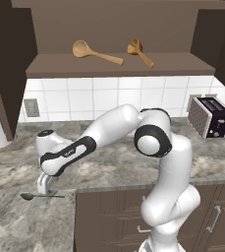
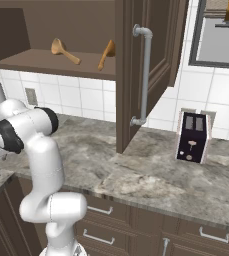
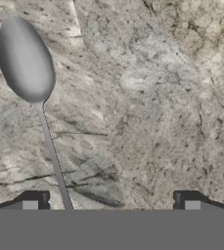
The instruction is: Organize the utensils by type. Pick up the wooden spoons from the counter and place them in the open cabinet. Then pick up the metallic utensils from the counter and place them in the open drawer.
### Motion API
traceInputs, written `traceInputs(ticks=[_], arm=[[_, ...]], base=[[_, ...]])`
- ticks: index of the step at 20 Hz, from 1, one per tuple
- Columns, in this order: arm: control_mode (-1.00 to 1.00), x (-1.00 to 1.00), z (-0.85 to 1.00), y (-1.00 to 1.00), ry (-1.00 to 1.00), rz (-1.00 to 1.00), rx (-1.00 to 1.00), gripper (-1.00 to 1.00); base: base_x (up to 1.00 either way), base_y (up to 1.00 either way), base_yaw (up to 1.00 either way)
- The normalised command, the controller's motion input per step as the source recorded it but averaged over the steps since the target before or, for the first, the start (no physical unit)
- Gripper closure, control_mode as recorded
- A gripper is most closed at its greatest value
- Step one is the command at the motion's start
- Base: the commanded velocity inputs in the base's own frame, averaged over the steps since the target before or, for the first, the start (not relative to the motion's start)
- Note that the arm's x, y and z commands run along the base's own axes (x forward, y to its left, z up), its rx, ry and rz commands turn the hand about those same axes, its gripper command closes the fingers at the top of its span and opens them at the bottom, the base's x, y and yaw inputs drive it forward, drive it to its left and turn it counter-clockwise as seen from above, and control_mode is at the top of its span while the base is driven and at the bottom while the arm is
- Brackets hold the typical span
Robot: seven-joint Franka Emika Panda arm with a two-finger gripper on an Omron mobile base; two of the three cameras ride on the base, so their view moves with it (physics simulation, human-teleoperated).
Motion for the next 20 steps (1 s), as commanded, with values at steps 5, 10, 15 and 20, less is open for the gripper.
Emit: traceInputs(ticks=[5,10,15,20], arm=[[-1.00,-0.11,-0.13,0.23,0.00,0.00,0.00,-1.00],[-1.00,-0.08,-0.17,0.21,0.00,0.00,0.00,-1.00],[-1.00,0.00,-0.24,0.13,0.00,0.00,0.00,-1.00],[-1.00,0.00,-0.20,0.11,0.00,0.00,0.00,-1.00]], base=[[0.00,0.00,0.00],[0.00,0.00,0.00],[0.00,0.00,0.00],[0.00,0.00,0.00]])
